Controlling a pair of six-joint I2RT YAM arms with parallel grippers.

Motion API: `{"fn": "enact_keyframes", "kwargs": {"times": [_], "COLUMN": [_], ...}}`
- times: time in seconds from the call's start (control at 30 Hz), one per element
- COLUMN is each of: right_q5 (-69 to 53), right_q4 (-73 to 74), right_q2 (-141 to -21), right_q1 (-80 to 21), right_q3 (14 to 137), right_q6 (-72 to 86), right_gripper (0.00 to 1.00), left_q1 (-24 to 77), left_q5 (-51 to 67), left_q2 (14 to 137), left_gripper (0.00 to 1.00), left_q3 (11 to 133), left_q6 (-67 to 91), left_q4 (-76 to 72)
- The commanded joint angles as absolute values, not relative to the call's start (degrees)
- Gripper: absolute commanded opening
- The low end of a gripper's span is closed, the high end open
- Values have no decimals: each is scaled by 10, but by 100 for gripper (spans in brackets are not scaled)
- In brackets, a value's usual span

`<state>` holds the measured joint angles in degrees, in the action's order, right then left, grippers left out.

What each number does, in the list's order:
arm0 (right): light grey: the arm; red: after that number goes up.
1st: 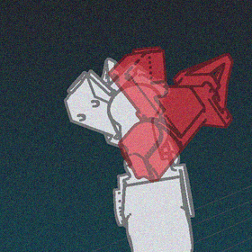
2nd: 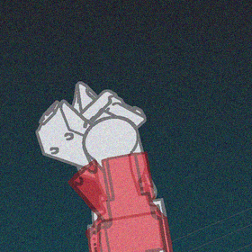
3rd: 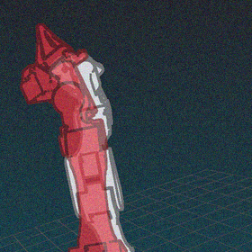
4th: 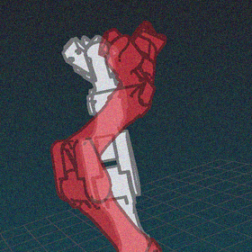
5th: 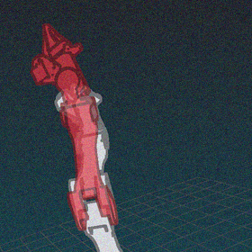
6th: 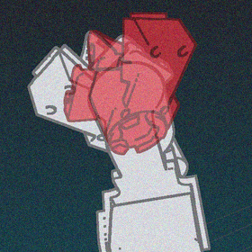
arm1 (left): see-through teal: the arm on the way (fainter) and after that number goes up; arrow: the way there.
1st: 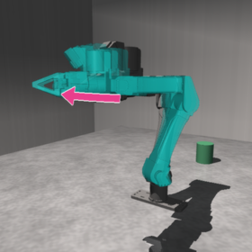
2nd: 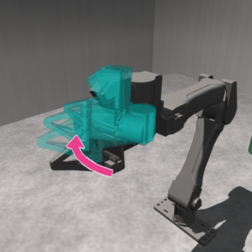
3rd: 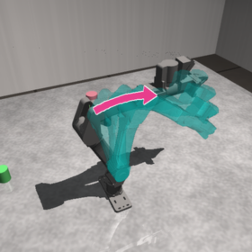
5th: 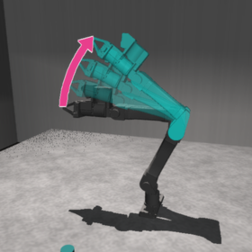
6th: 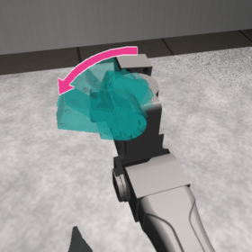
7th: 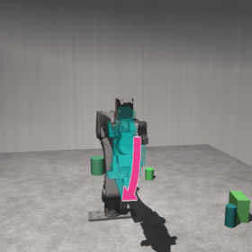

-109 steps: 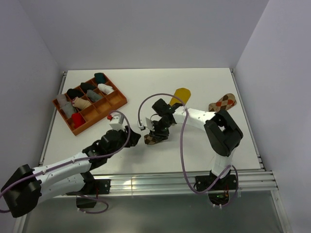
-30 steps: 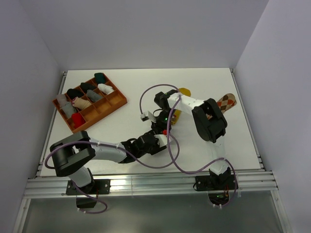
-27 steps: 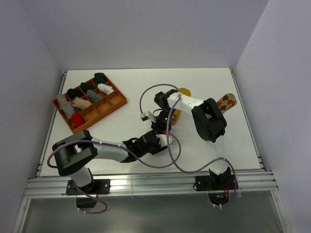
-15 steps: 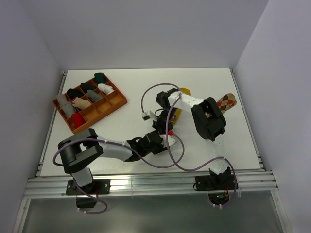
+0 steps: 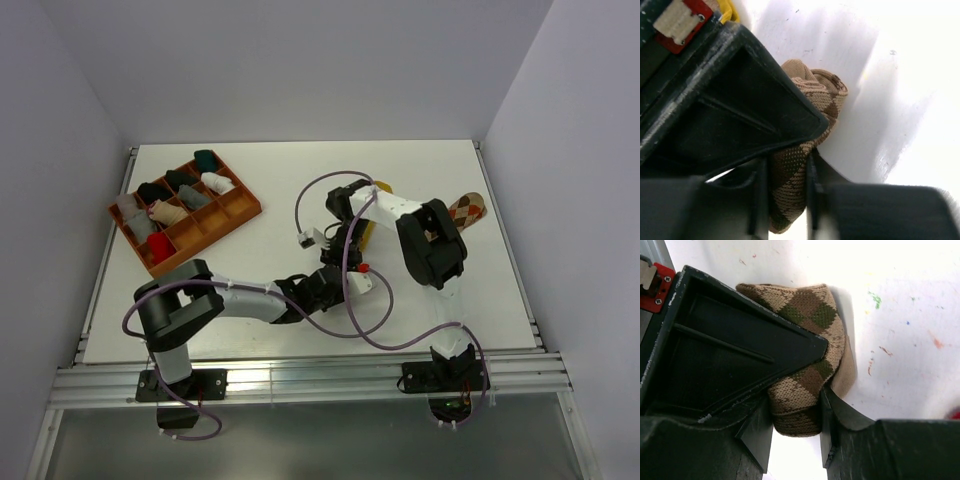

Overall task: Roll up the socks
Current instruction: Pick up the sock at the center of the board.

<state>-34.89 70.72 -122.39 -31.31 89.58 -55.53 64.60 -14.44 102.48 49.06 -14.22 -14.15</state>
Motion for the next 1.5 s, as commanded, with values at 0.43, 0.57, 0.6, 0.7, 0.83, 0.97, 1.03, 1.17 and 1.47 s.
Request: {"fn": "enact_keyframes", "kwargs": {"times": [0.43,0.57,0.6,0.7,0.83,0.97,1.03,1.17,1.47], "right_q5": [-381,-380,-374,-367,-371,-366,-353,-336,-329], "right_q4": [686,681,668,649,642,640,625,611,609], "right_q2": [-1166,-1094,-1079,-1036,-1012,-994,-975,-935,-822], "right_q1": [-286,-272,-272,-265,-249,-221,-212,-184,-94], "right_q3": [853,821,803,782,764,759,751,745,738], "right_q6": [-513,-495,-489,-467,-454,-440,-423,-390,-322], "right_gripper": [67,79,79,81,82,82,82,82,83], "left_q1": [613,610,609,607,607,606,603,592,565], "left_q5": [-55,-51,-51,-51,-53,-55,-55,-52,-72], "left_q2": [1084,1066,1065,1059,1051,1027,1003,971,919], "left_gripper": [0,0,0,0,0,0,0,0,0], "left_q3": [513,501,499,488,472,457,442,418,377], "left_q6": [-57,-43,-41,-38,-29,-14,-7,17,72], "left_q4": [-59,-73,-75,-86,-99,-126,-140,-167,-206]}}
